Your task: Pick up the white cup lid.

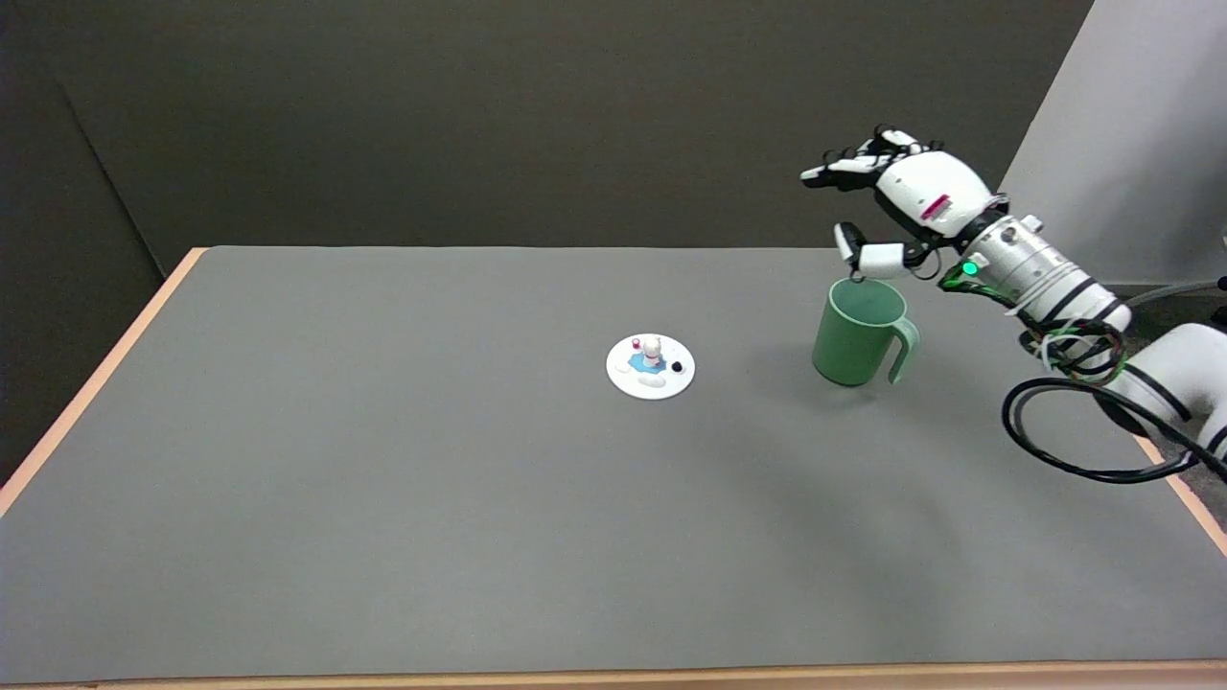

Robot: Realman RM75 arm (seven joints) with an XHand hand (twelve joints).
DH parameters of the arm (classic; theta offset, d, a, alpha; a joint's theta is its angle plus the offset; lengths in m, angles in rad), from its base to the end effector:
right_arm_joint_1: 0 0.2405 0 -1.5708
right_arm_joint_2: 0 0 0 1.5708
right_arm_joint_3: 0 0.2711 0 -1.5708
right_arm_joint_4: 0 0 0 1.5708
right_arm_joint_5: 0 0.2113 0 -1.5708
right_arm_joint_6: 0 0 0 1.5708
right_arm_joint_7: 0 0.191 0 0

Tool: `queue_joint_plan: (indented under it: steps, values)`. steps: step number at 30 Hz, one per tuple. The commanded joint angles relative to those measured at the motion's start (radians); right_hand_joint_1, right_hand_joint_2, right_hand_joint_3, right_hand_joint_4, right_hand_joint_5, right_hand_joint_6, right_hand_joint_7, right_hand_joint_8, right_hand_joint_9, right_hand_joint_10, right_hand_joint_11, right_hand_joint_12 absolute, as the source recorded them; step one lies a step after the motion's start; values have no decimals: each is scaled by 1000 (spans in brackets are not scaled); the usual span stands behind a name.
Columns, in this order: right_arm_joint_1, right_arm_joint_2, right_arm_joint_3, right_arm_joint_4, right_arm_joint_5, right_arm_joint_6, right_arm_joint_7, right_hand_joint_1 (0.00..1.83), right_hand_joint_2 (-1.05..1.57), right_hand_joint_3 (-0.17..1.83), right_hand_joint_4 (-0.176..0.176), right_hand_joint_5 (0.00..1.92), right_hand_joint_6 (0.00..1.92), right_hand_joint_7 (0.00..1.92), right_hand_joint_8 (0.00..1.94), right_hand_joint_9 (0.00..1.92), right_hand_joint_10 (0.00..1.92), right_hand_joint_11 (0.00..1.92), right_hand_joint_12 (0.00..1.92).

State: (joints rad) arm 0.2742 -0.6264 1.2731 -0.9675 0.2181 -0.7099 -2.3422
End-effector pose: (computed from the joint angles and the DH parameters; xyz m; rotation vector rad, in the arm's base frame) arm -0.1774 -0.4179 0.4956 1.7351 0.1450 0.1758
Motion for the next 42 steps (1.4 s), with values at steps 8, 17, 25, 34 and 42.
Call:
queue_joint_plan:
  steps: [8,17,25,34,42]
  values:
    - [134,-82,-220,-49,15,27,27,784,900,811,52,552,188,642,178,684,286,76,1088]
    - [143,-130,-236,-36,15,27,29,769,890,807,53,553,189,647,181,692,276,74,1092]
    - [154,-182,-239,-5,14,27,30,765,891,804,55,558,189,666,184,699,257,90,1089]
    - [223,-224,-329,63,12,18,24,744,894,800,64,564,191,651,185,684,231,104,1060]
    - [235,-265,-342,90,8,25,23,737,895,799,71,559,192,644,185,678,224,122,1040]
